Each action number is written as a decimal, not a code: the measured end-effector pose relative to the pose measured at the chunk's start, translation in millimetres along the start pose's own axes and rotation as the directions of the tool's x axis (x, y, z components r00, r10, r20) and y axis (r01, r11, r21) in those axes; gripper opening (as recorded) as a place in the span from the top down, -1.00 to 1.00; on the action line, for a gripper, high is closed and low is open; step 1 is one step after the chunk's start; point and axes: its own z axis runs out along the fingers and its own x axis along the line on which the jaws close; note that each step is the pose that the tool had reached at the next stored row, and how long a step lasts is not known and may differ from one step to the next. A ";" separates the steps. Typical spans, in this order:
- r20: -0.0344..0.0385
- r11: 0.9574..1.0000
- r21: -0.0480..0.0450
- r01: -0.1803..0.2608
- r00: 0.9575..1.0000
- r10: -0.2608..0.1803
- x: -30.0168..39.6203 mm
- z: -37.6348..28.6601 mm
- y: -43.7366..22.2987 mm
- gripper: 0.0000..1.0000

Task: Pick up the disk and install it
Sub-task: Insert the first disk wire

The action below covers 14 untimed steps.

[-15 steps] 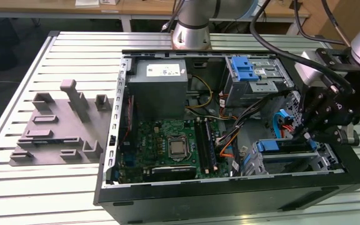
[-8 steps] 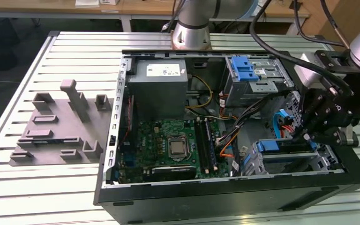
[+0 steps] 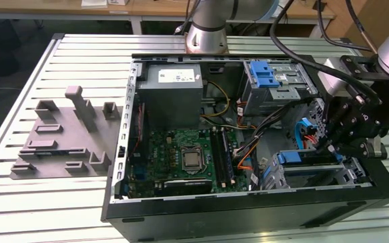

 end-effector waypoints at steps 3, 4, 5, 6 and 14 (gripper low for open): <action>0.001 1.000 0.000 0.000 1.000 0.000 0.1 -0.3 0.1 0.66; 0.000 1.000 0.000 0.000 1.000 0.000 0.0 -2.0 0.2 0.54; 0.001 1.000 0.000 0.000 1.000 0.000 0.0 -3.6 0.2 0.54; 0.000 1.000 0.000 0.000 1.000 0.000 0.0 -5.9 0.3 0.54; 0.000 1.000 0.000 0.000 1.000 0.000 -0.1 -12.9 0.7 0.79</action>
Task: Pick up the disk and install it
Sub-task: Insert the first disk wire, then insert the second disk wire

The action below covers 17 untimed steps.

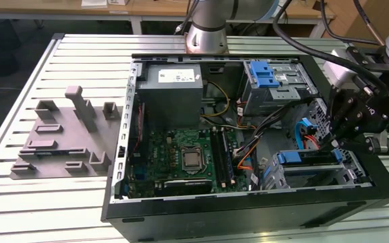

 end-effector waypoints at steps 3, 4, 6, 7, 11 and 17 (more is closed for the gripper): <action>0.000 1.000 0.000 0.000 1.000 0.000 0.0 0.0 0.0 0.79; 0.000 1.000 0.000 0.000 1.000 0.000 0.0 -0.1 0.0 0.79; 0.000 1.000 0.000 0.000 1.000 0.000 0.0 -0.3 0.0 0.79; 0.000 1.000 0.000 0.000 1.000 0.000 0.0 -0.2 0.0 0.79; 0.000 1.000 0.000 0.000 1.000 0.000 0.0 -0.3 0.0 0.79; 0.000 1.000 0.002 0.000 1.000 0.000 0.0 -0.4 0.0 0.79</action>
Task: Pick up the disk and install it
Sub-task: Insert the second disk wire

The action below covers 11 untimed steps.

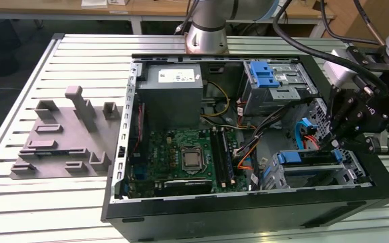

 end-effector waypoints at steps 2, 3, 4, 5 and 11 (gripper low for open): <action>0.000 1.000 0.006 0.000 1.000 0.000 0.0 0.0 0.6 0.79; 0.001 1.000 0.011 0.000 1.000 0.000 0.0 0.0 1.2 0.79; 0.001 1.000 0.015 0.000 1.000 0.000 0.1 0.1 2.0 0.79; 0.001 1.000 0.019 0.000 1.000 0.000 0.2 0.1 2.8 0.79; 0.002 1.000 0.026 0.000 1.000 0.000 0.4 -6.8 7.5 0.79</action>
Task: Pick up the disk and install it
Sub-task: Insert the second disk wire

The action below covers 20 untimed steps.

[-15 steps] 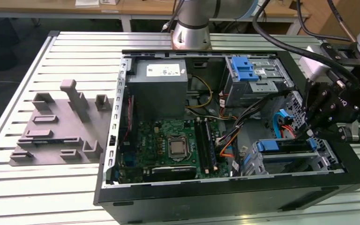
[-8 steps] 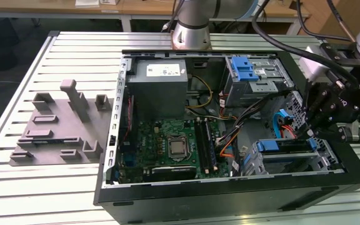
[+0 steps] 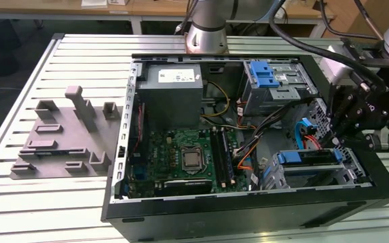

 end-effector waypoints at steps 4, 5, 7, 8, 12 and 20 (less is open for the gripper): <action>0.000 1.000 0.000 0.000 1.000 0.000 0.1 -7.0 1.5 0.79; 0.000 1.000 0.000 0.000 1.000 0.000 0.1 -8.7 1.8 0.79; 0.000 1.000 0.000 0.000 1.000 0.000 0.1 -11.7 2.8 0.79; 0.000 1.000 0.000 0.000 1.000 0.000 0.1 -13.0 3.3 0.79; 0.000 1.000 0.000 0.000 1.000 0.000 0.3 -16.3 6.9 0.79; 0.000 1.000 0.000 0.000 1.000 0.000 0.4 -30.1 14.2 0.79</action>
